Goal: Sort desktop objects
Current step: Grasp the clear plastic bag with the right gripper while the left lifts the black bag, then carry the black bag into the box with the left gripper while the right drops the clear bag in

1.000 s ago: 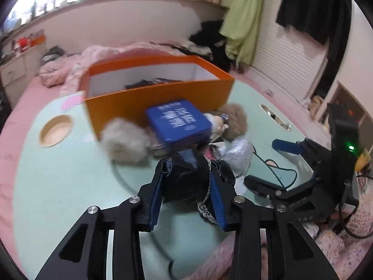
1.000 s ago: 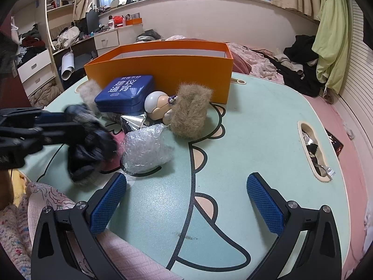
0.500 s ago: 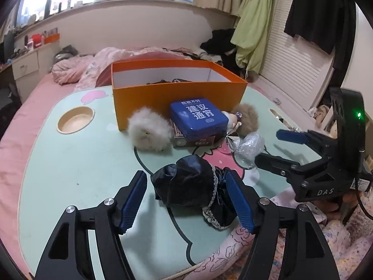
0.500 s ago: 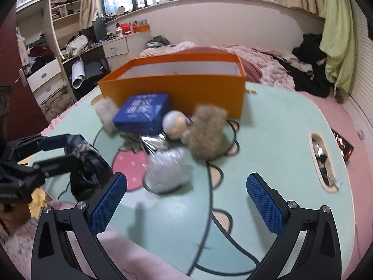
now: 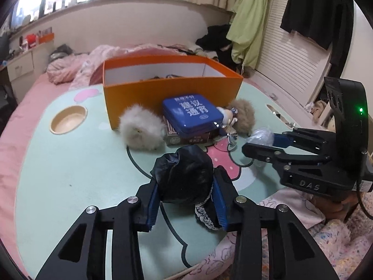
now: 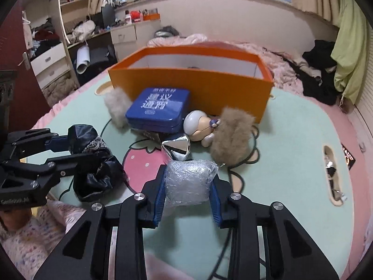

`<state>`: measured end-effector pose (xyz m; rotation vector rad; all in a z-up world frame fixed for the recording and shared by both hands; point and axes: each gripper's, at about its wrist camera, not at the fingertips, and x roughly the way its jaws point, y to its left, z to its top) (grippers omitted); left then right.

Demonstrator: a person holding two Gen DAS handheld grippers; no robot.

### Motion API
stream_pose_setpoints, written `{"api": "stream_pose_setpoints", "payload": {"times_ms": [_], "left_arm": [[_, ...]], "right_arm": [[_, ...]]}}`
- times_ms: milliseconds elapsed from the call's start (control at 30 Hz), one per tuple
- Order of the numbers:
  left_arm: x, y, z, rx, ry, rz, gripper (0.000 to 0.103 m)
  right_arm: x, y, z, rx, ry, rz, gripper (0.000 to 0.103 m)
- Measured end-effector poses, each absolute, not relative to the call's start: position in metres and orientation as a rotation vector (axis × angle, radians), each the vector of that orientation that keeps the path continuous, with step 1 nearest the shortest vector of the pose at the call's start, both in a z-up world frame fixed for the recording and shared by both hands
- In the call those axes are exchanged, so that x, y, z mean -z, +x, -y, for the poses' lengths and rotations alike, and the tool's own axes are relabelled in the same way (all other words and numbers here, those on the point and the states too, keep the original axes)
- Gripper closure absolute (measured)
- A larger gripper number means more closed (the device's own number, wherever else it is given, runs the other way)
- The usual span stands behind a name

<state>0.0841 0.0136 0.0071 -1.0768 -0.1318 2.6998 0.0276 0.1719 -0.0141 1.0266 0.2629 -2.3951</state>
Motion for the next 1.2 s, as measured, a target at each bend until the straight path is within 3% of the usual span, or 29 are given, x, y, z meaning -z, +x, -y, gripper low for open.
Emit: {"api": "stream_pose_setpoints", "payload": {"times_ms": [300,500,700,767,833,867,967,1000,1200], "left_arm": [[-0.060,0.073,-0.002,-2.759,-0.959,0.184,0.065],[-0.094,0.012,0.009,-2.856,-0.979,0.135,0.065],[-0.095,-0.058,0.015,-2.918,-1.090,0.161,0.064],[-0.090,-0.075,0.015,-2.925,-1.111,0.161,0.056],[-0.084,-0.084,0.017,-2.913,-1.147,0.181,0.035],[-0.081,-0.086,0.020,-2.915,-1.157,0.200,0.034],[-0.080,-0.079,0.023,-2.927,-1.146,0.195,0.034],[-0.081,-0.074,0.023,-2.931,-1.133,0.190,0.033],[-0.085,-0.029,0.024,-2.944,-1.070,0.213,0.018]], "right_arm": [[-0.030,0.017,-0.174,2.415,0.934,-0.212,0.069],[-0.069,-0.034,-0.163,2.458,0.900,-0.192,0.069],[-0.069,-0.096,-0.132,2.503,0.973,-0.240,0.068],[-0.062,-0.118,-0.126,2.508,1.022,-0.227,0.068],[-0.057,-0.135,-0.125,2.507,1.072,-0.193,0.067],[-0.055,-0.144,-0.125,2.507,1.099,-0.171,0.062],[-0.056,-0.150,-0.135,2.550,1.109,-0.102,0.033],[-0.058,-0.147,-0.139,2.570,1.099,-0.082,0.029],[-0.068,-0.101,-0.156,2.598,1.006,-0.072,0.028]]}}
